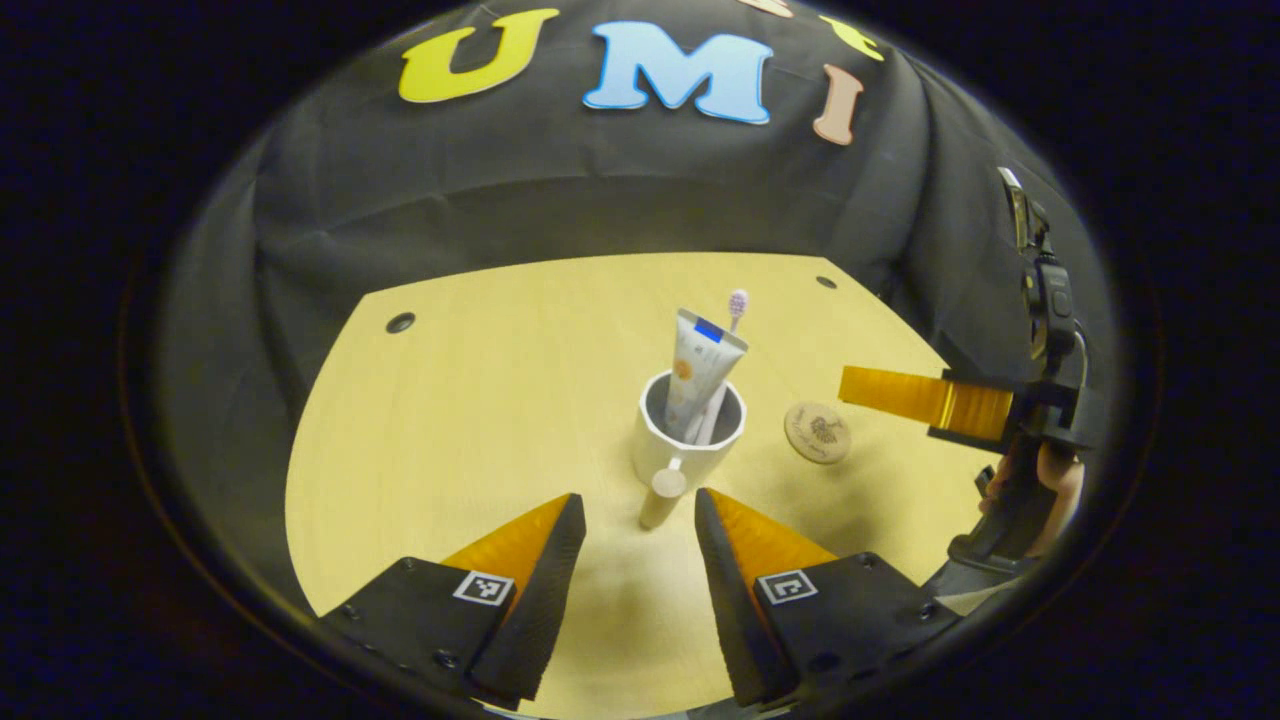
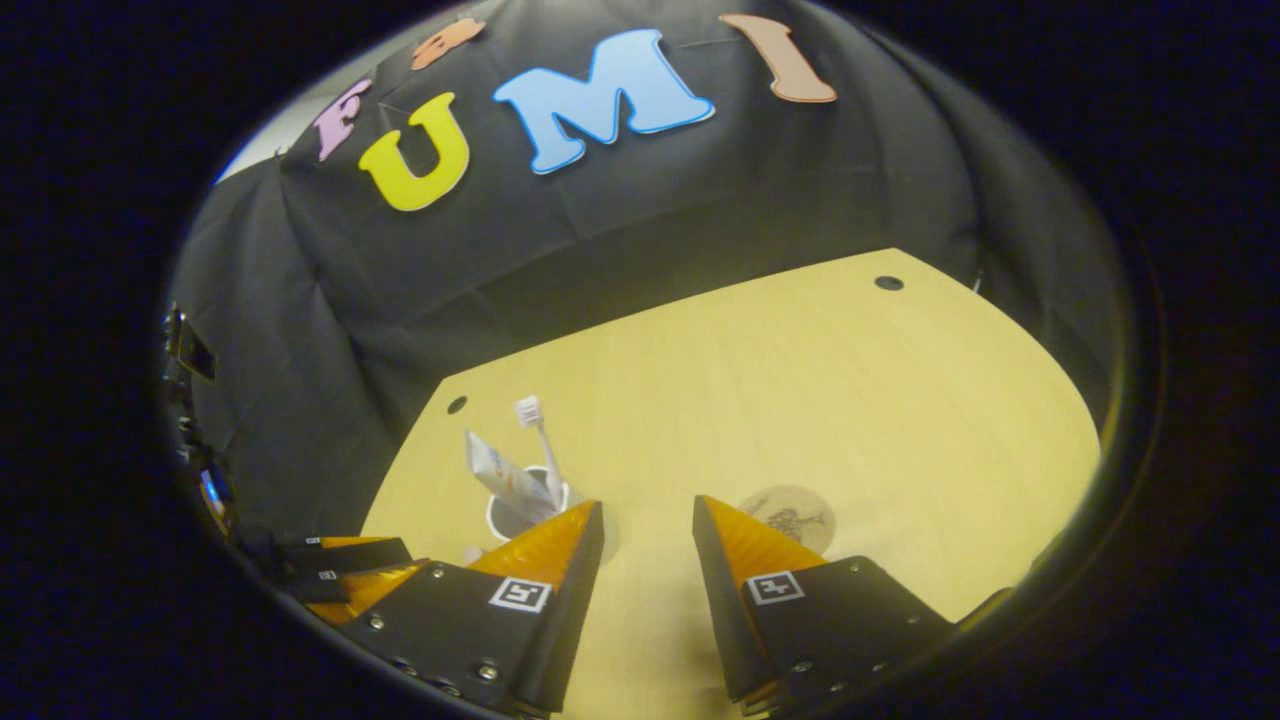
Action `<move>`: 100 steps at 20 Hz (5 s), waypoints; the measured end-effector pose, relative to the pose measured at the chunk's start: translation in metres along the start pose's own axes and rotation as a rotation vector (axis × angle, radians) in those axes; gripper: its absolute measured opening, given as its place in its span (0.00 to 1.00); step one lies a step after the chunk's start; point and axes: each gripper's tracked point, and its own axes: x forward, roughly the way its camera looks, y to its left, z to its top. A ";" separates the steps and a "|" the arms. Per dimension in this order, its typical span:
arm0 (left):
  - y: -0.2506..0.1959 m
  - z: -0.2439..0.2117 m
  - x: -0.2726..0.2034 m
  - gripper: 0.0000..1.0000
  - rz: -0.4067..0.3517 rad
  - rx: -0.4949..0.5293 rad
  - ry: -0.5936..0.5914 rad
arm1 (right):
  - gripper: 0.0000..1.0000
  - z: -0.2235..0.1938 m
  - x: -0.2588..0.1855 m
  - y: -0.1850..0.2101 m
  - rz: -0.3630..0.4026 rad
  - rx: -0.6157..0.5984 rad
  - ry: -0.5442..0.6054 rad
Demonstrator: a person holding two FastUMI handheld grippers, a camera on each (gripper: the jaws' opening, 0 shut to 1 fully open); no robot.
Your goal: Put the toothbrush and toothpaste on the desktop into the cup, then pick up the cup and place it on the coaster on the desktop.
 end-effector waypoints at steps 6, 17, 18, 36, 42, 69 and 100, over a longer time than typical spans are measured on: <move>-0.011 -0.002 0.029 0.74 -0.056 0.145 0.148 | 0.57 0.005 -0.020 -0.066 -0.111 0.147 -0.021; -0.006 -0.016 0.079 0.78 -0.053 0.311 0.385 | 0.57 -0.003 -0.042 -0.134 -0.234 0.296 -0.028; -0.006 -0.018 0.081 0.75 -0.052 0.321 0.403 | 0.57 -0.004 -0.042 -0.139 -0.241 0.304 -0.027; -0.002 -0.039 0.116 0.43 -0.042 0.368 0.574 | 0.57 -0.014 -0.045 -0.176 -0.307 0.358 0.026; -0.006 -0.040 0.114 0.35 -0.042 0.338 0.560 | 0.57 -0.015 -0.048 -0.181 -0.314 0.367 0.025; -0.094 -0.007 0.134 0.34 -0.136 0.499 0.516 | 0.57 -0.021 -0.066 -0.216 -0.345 0.456 0.010; -0.159 -0.005 0.152 0.35 -0.190 0.620 0.564 | 0.57 -0.029 -0.078 -0.248 -0.353 0.543 0.006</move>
